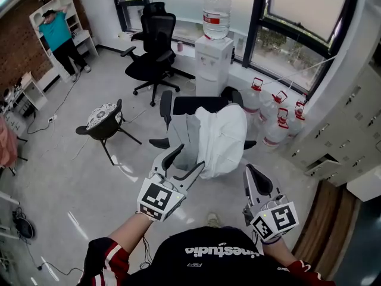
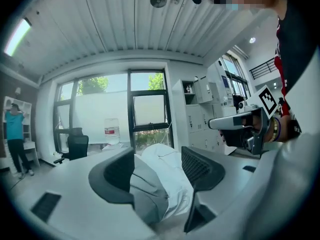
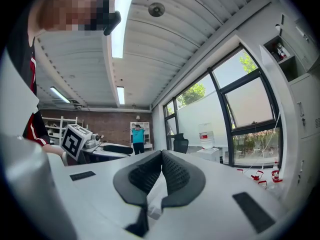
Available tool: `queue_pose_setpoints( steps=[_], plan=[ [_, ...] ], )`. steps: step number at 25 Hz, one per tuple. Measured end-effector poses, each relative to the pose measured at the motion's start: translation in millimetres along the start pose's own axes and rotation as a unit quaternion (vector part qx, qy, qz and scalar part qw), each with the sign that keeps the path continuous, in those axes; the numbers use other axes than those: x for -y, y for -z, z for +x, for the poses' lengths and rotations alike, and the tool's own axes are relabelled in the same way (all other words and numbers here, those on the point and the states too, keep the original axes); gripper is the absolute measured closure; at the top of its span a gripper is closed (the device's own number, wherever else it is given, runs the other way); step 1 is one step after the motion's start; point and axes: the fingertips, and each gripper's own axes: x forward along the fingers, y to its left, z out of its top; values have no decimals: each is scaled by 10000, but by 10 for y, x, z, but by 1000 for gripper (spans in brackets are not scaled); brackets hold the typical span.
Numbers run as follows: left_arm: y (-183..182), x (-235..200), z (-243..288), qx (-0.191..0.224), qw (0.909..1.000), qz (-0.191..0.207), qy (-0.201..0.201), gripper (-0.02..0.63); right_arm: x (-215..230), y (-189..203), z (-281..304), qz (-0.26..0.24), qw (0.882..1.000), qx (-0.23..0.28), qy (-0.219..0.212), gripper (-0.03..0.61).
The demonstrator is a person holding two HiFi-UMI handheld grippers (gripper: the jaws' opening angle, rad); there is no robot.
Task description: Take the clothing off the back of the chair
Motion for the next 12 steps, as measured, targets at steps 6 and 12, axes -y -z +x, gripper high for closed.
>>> queue_pose_setpoints(
  steps=[6,12],
  plan=[
    [115,-79,453,-448,9989,64,106,327,166,-27,112,12,10000,64,-48,565],
    [434,-109,767,-1247,9907,521,178,318,294,-3,131,63,9999,84,-20,565]
  ],
)
